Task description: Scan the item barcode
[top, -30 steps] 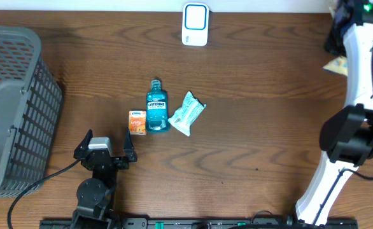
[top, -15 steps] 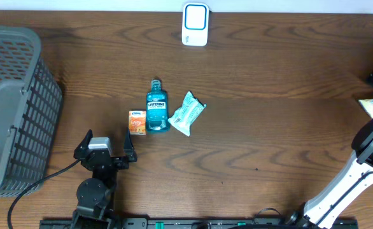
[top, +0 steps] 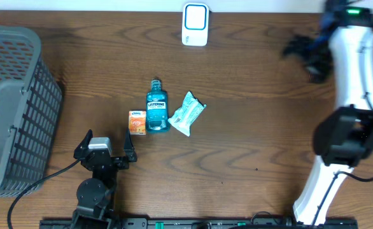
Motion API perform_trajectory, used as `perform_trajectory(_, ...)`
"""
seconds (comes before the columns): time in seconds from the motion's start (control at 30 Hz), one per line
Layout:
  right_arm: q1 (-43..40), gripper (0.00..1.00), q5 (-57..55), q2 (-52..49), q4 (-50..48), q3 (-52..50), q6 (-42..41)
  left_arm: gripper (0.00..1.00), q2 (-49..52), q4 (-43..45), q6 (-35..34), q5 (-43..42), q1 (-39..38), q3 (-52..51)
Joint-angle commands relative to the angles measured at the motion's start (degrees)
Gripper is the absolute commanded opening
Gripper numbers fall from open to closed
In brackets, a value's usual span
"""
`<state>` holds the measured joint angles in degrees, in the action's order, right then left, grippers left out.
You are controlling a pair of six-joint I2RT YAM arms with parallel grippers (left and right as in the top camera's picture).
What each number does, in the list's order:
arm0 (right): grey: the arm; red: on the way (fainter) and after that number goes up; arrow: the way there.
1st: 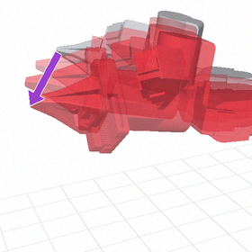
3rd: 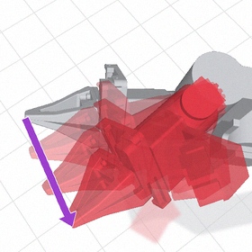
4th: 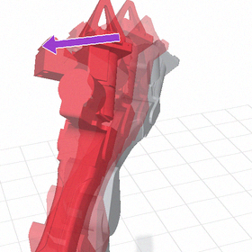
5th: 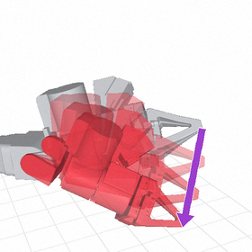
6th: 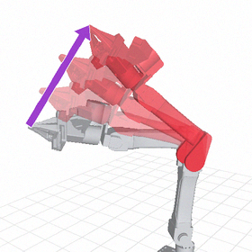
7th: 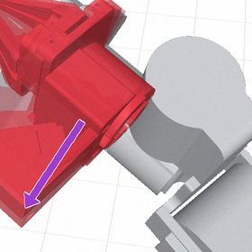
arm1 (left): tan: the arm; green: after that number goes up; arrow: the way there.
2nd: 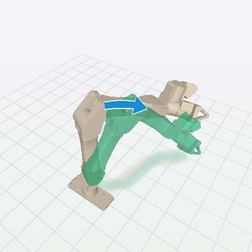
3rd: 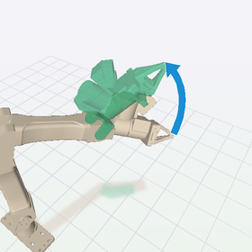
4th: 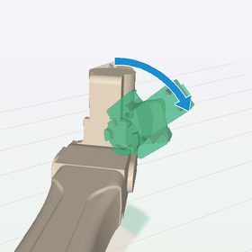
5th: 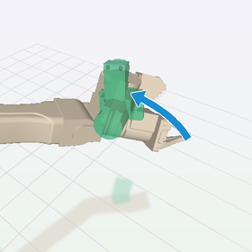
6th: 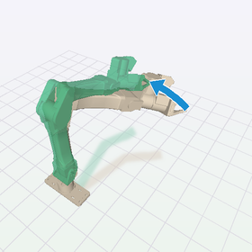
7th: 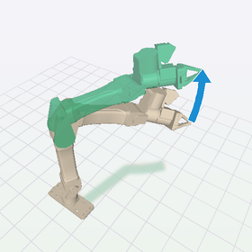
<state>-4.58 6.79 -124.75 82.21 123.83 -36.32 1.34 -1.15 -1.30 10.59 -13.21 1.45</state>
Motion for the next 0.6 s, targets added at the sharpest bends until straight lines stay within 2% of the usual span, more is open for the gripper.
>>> perform_trajectory(0.0, 9.7, 0.99, 1.3, 0.8, -0.2, -4.5, -15.7, 0.98, -0.2, -1.9, 0.1, 0.3, 0.0, -1.2)
perform_trajectory(0.2, 20.7, 0.99, 1.5, 0.8, -4.4, -11.0, -15.8, 0.98, -0.2, -1.9, 0.1, 0.3, 0.0, -1.2)
perform_trajectory(0.3, 25.6, 0.96, 1.5, 0.8, -6.6, -12.9, -11.5, 0.98, -0.2, -1.9, 0.1, 0.3, 0.0, -1.2)
perform_trajectory(0.33, 28.5, 0.97, 1.6, 0.8, -7.5, -13.0, -6.6, 0.98, -0.2, -1.9, 0.1, 0.3, 0.0, -1.2)
perform_trajectory(0.4, 31.0, 0.96, 1.7, 0.9, -7.3, -13.0, -4.7, 0.98, -0.2, -1.9, 0.1, 0.3, 0.0, -1.2)
perform_trajectory(0.57, 36.6, 0.94, 0.1, 0.8, -10.0, -13.5, -9.8, 0.98, -0.2, -1.9, 0.1, 0.3, 0.0, -1.2)
